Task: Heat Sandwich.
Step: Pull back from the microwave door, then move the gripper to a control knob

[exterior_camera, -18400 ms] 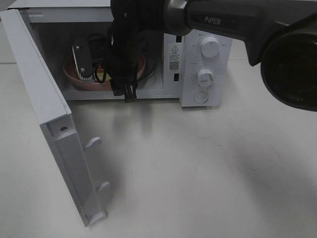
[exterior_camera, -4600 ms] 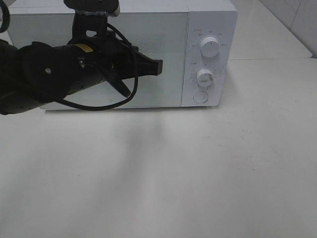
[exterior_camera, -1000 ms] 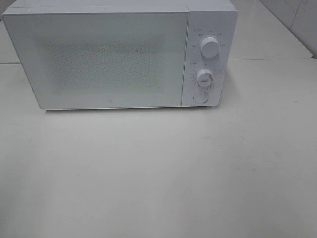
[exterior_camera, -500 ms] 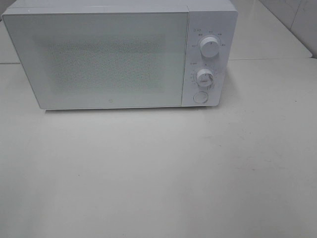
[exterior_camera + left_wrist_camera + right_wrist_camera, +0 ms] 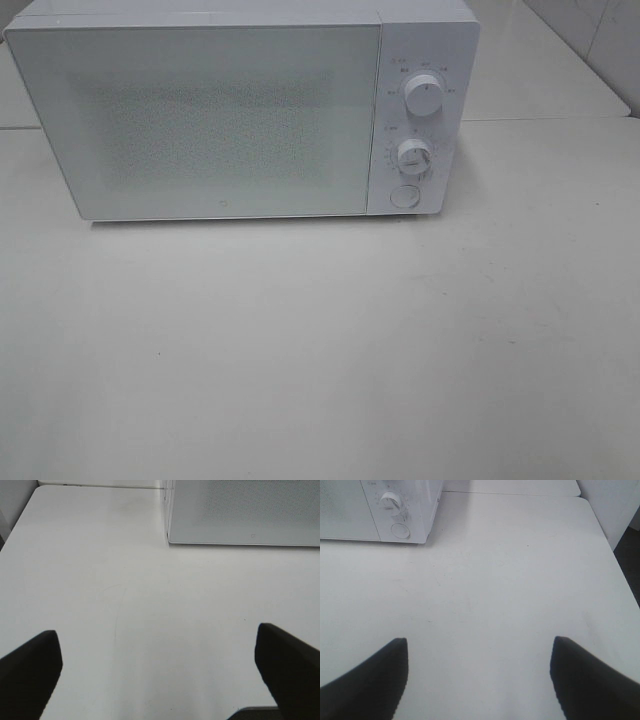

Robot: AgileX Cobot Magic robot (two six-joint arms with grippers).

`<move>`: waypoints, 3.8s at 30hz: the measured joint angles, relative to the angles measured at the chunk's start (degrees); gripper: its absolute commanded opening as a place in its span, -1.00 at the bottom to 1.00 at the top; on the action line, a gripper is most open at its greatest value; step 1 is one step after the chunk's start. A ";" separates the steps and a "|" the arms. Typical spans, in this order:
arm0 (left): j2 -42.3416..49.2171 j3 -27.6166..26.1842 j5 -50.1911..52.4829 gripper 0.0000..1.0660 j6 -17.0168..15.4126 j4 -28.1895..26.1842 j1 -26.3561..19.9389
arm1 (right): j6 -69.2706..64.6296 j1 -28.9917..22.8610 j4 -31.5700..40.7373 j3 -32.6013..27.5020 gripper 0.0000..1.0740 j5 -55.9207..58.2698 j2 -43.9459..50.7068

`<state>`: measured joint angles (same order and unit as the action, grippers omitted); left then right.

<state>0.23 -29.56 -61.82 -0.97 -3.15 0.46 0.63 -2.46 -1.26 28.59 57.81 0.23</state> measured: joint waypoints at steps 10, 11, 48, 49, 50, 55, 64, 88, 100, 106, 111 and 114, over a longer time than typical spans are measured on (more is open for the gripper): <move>0.00 0.00 0.00 0.88 0.00 -0.34 0.00 | 0.00 0.00 0.00 0.00 0.40 0.00 0.00; 0.00 0.00 0.00 0.88 0.00 -0.34 0.00 | 0.00 0.00 0.00 0.00 0.40 0.00 0.00; 0.00 0.00 0.00 0.88 0.00 -0.40 0.00 | 0.00 0.00 0.06 0.00 0.47 0.00 0.00; 0.00 0.00 0.00 0.88 0.00 -0.40 0.00 | 0.00 0.00 0.23 0.00 0.48 -0.06 0.00; 0.00 0.00 0.00 0.88 0.00 -0.40 0.00 | 0.00 0.00 0.40 0.00 0.50 -0.29 0.00; 0.00 0.00 0.00 0.88 0.00 -0.40 0.00 | 0.00 0.00 0.63 2.06 0.53 -1.95 -1.09; 0.00 0.00 0.00 0.88 0.00 -0.40 0.00 | -0.06 0.00 0.86 2.86 0.52 -9.68 -9.28; 0.00 0.00 0.00 0.88 0.00 -0.40 0.00 | -0.06 0.00 1.66 2.92 0.48 -28.65 -27.96; 0.00 0.00 0.00 0.88 0.00 -0.40 0.00 | -0.06 0.00 1.66 2.92 0.45 -37.30 -35.81; 0.00 0.00 0.00 0.88 0.00 -0.40 0.00 | -0.06 0.00 1.66 2.92 0.42 -42.06 -39.59; 0.00 0.00 0.00 0.88 0.00 -0.40 0.00 | -0.06 0.00 1.66 2.92 0.42 -46.70 -43.26; 0.00 0.00 0.00 0.88 0.00 -0.40 0.00 | -0.06 0.00 1.66 2.92 0.42 -49.22 -45.78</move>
<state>0.23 -29.56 -61.82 -0.97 -3.55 0.46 0.57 -2.46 0.40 31.51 8.59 -45.55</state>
